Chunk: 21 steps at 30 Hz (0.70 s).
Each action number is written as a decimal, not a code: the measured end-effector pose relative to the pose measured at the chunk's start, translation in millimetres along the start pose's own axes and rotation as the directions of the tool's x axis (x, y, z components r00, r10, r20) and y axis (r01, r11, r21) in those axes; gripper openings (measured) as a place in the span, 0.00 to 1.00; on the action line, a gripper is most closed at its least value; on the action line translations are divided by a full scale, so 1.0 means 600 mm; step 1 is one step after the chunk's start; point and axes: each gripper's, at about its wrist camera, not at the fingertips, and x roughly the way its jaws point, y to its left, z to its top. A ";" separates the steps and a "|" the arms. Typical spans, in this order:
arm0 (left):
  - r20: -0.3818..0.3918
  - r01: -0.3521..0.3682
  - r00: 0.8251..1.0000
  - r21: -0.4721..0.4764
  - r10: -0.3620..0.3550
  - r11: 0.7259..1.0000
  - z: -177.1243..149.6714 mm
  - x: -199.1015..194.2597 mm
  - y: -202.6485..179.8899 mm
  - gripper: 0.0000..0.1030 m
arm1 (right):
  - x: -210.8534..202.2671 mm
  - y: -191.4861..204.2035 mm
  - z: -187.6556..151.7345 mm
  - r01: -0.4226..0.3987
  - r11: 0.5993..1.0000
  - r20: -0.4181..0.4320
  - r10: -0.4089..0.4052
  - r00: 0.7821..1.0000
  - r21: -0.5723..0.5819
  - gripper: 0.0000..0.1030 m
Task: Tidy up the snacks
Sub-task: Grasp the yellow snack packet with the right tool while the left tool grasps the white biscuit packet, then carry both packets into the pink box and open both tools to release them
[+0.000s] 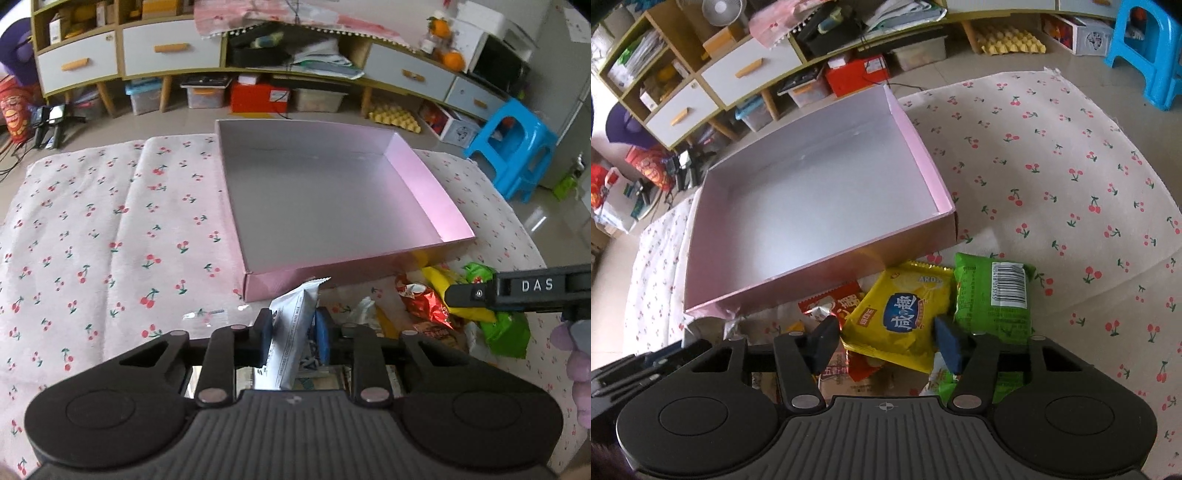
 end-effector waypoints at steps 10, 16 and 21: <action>0.020 -0.034 0.999 -0.001 0.034 0.999 0.002 -0.014 -0.007 0.17 | 0.002 0.016 -0.004 0.076 0.995 0.002 -0.076 0.997 -0.059 0.50; 0.029 -0.014 0.999 -0.014 0.014 1.000 0.005 -0.025 -0.002 0.15 | -0.021 -0.007 0.004 -0.005 1.000 0.004 0.005 1.000 0.022 0.49; 0.051 0.002 0.999 -0.008 -0.002 1.000 0.007 -0.039 -0.008 0.13 | -0.042 -0.022 0.006 -0.065 0.995 0.011 0.064 0.998 0.070 0.49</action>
